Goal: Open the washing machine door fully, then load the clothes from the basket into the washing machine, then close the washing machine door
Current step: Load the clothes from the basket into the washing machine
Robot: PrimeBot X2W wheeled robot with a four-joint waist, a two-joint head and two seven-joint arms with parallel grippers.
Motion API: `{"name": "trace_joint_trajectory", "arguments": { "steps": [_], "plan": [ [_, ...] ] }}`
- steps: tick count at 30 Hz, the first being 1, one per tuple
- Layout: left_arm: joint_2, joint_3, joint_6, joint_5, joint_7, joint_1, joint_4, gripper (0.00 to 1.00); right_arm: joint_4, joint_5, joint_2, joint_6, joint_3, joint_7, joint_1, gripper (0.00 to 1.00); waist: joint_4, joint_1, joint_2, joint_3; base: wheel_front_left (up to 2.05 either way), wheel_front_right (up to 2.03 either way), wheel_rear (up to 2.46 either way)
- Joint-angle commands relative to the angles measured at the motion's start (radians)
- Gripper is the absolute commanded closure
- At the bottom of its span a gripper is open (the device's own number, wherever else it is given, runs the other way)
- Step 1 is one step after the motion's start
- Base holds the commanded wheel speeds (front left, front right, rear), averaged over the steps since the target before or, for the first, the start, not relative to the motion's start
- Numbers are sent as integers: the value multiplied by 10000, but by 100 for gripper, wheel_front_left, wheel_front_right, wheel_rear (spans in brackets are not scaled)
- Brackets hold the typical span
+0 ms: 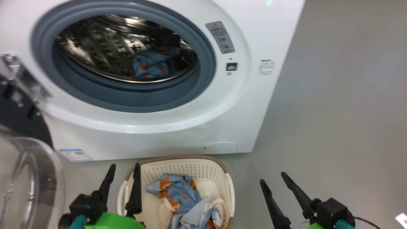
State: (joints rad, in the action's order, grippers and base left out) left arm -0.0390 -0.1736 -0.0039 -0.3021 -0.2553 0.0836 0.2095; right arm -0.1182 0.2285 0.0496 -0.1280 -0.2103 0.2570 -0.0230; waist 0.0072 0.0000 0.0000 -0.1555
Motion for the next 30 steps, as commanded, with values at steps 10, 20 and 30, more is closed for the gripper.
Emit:
{"name": "trace_joint_trajectory", "arguments": {
  "steps": [10, 20, 30],
  "plan": [
    [-113, 270, 729, -112, -64, -1743, -1988, 0, 306, -204, 7, -27, -111, 48, -454, 0, 492, 0, 0, 1015, 0, 0, 0],
    [-113, 723, 999, 21, -64, -2962, -2465, 0, 635, -498, 7, -27, 485, 48, -1229, 0, 213, 0, 0, 1471, 0, 0, 0],
    [-113, 905, 947, 55, -64, -3199, -2473, 0, 754, -510, 7, -27, 544, 48, -1316, 0, -151, 0, 0, 1376, 0, 0, 0]
  ]
}}
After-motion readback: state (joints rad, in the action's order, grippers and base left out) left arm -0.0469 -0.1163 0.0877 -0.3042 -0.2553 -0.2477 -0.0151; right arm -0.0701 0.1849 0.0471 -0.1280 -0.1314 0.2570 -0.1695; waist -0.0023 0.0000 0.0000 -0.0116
